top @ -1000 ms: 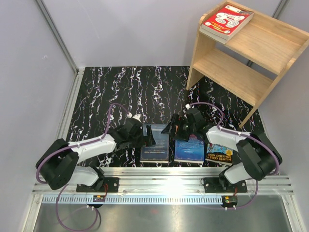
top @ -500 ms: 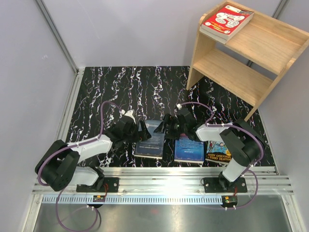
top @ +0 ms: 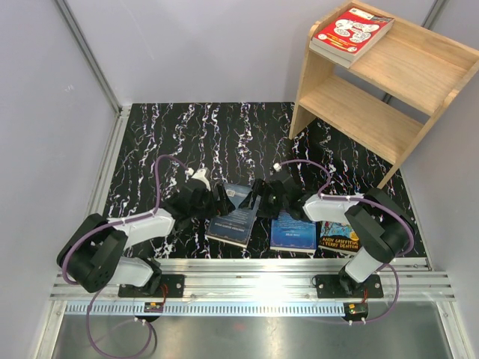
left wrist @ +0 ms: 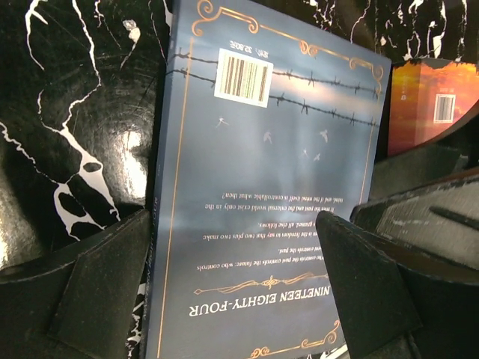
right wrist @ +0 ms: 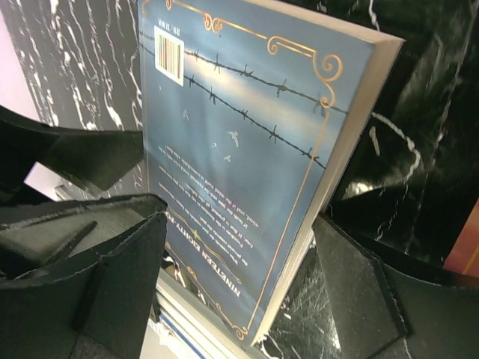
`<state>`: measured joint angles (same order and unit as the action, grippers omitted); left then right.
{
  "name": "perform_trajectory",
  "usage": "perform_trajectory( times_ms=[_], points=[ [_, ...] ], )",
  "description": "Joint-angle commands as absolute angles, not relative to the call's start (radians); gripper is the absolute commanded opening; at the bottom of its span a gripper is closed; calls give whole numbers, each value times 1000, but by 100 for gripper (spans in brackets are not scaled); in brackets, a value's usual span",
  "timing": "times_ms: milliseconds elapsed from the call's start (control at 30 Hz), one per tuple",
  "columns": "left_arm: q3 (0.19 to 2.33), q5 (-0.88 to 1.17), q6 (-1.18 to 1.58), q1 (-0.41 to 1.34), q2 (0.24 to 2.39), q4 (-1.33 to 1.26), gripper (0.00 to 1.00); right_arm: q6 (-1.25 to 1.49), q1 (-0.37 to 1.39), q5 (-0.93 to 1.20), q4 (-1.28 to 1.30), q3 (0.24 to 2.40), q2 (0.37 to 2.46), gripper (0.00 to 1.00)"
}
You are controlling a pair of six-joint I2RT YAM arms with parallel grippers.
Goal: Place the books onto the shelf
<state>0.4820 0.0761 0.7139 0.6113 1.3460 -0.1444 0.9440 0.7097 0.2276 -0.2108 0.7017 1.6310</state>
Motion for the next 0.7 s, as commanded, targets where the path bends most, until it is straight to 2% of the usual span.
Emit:
perform_trajectory(
  times_ms=[0,500,667],
  points=[
    [445,273,762,635,1396,-186,93,999,778,330,-262,772,1602,86],
    [445,290,762,629,1413,-206,92,1025,785,307,-239,839,1505,84],
    [443,291,762,627,1413,-206,92,1020,787,278,-232,847,1500,80]
  ],
)
